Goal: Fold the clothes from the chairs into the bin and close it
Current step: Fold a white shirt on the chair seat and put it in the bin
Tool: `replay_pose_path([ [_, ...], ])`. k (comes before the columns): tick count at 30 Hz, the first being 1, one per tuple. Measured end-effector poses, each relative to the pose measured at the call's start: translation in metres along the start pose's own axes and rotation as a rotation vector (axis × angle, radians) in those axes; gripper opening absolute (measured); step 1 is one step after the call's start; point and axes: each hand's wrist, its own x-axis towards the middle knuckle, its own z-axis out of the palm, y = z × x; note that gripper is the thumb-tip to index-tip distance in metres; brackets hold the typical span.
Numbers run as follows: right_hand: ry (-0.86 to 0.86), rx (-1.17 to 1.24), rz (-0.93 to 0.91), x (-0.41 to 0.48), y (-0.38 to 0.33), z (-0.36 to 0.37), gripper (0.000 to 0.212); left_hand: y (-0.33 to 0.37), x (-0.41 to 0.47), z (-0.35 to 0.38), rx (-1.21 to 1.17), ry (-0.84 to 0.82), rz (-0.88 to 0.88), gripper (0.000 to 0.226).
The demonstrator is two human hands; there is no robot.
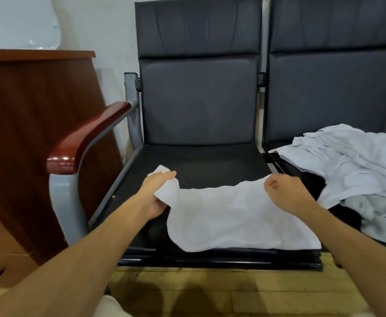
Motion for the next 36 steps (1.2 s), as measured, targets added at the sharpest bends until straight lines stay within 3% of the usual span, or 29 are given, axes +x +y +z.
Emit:
replay_pose_path([
  [2, 0.039, 0.069, 0.059, -0.004, 0.018, -0.011, 0.025, -0.006, -0.004, 0.025, -0.079, -0.020, 0.045, 0.038],
  [4, 0.067, 0.092, 0.066, -0.012, 0.033, -0.020, 0.022, -0.014, -0.006, 0.051, -0.065, 0.002, 0.109, 0.010],
  [7, 0.107, 0.084, 0.062, -0.023, 0.050, -0.034, 0.026, -0.025, -0.009, 0.090, -0.027, 0.000, 0.194, 0.020],
  [12, 0.110, 0.110, 0.079, -0.032, 0.070, -0.046, 0.031, -0.046, -0.017, 0.144, 0.153, -0.124, 0.220, 0.012],
  [16, 0.085, 0.069, 0.054, -0.031, 0.079, -0.048, 0.033, -0.072, -0.011, 0.175, 0.361, -0.170, 0.342, 0.038],
  [22, 0.056, 0.057, 0.060, -0.026, 0.082, -0.043, 0.036, -0.106, -0.013, 0.186, 0.709, -0.636, 0.079, 0.062],
  [26, 0.074, 0.050, 0.028, -0.026, 0.074, -0.040, 0.036, -0.100, -0.006, 0.173, 0.808, -0.542, 0.280, 0.048],
  [30, 0.066, 0.033, 0.001, -0.026, 0.061, -0.040, 0.032, -0.096, 0.004, 0.135, 1.304, -0.475, 0.602, 0.041],
  [33, 0.058, 0.038, -0.003, -0.027, 0.050, -0.037, 0.029, -0.098, 0.003, 0.105, 1.668, -0.563, 0.553, 0.050],
  [36, 0.034, 0.075, 0.004, -0.028, 0.042, -0.032, 0.027, -0.087, -0.002, 0.082, 1.791, -0.531, 0.544, 0.050],
])
